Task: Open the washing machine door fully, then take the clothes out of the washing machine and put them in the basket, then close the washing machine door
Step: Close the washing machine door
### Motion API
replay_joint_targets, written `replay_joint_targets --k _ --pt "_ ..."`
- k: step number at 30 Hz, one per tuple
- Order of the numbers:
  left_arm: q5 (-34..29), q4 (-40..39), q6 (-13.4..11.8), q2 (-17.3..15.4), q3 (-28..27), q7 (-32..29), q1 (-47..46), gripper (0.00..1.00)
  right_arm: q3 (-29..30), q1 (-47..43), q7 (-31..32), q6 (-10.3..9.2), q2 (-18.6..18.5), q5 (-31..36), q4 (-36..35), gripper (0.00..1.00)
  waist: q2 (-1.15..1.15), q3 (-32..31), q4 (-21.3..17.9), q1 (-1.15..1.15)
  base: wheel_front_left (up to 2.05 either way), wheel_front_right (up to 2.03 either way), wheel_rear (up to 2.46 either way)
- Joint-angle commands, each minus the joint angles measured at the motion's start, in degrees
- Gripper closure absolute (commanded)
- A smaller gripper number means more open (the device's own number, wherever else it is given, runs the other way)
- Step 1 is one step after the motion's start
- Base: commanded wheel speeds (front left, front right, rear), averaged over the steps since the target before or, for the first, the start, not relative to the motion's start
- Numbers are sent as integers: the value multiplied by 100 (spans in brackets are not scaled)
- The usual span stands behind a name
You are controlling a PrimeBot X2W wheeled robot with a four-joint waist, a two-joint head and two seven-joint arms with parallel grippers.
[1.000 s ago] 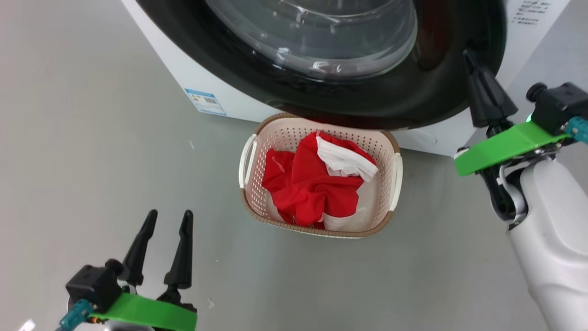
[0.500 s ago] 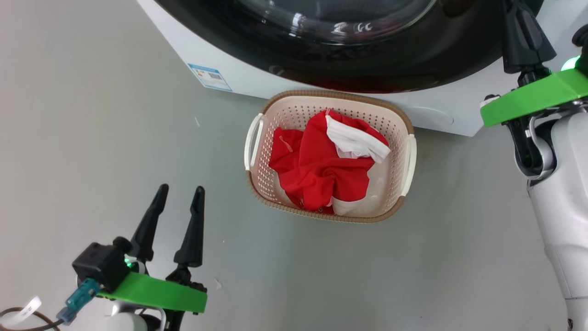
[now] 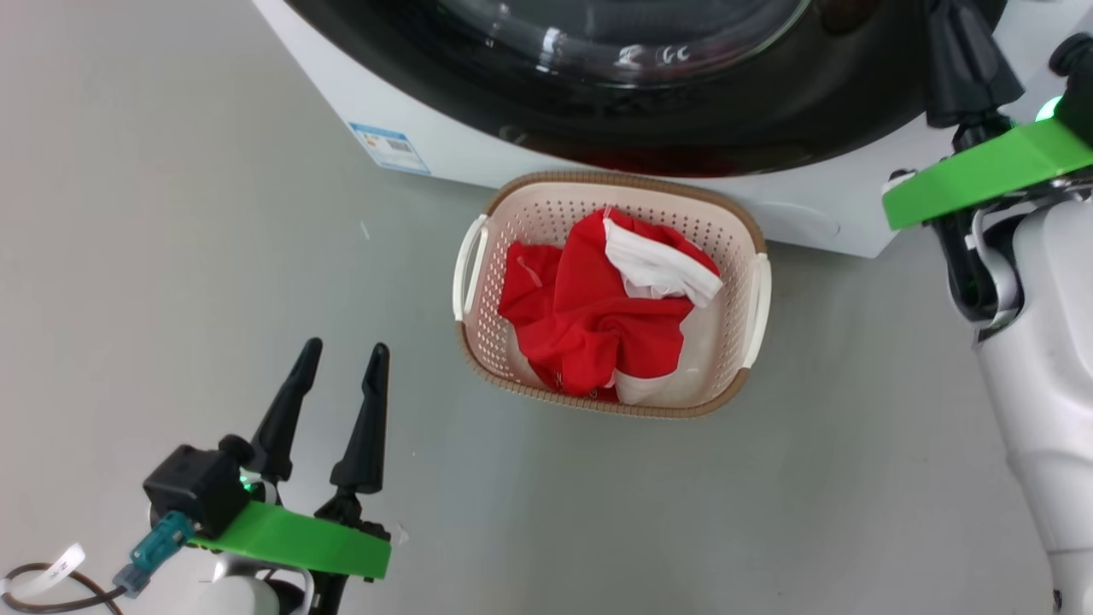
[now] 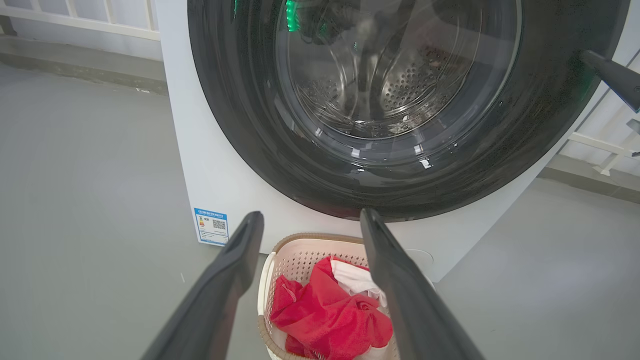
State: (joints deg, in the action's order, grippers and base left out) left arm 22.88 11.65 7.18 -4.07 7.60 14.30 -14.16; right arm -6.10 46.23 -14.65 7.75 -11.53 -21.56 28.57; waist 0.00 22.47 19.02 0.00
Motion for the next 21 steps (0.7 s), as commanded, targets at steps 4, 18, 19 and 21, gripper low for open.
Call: replay_joint_targets --k 4,18,19,21 --pt "10 -42 31 -205 -170 70 89 0 -237 -460 -35 -26 79 -10 -219 70 0 -289 -129 0 0 0 0" --pt "-104 70 31 -491 -407 70 543 0 -374 -2106 -35 -26 147 -43 -516 0 0 -1008 -665 0 0 0 0" --pt "-114 76 31 -505 -423 70 576 0 -366 -2206 -35 -26 153 -41 -547 0 0 -1054 -707 0 0 0 0" --pt "-136 84 31 -533 -460 70 643 0 -367 -2399 -35 -26 160 -38 -607 0 0 -1139 -794 0 0 0 0"
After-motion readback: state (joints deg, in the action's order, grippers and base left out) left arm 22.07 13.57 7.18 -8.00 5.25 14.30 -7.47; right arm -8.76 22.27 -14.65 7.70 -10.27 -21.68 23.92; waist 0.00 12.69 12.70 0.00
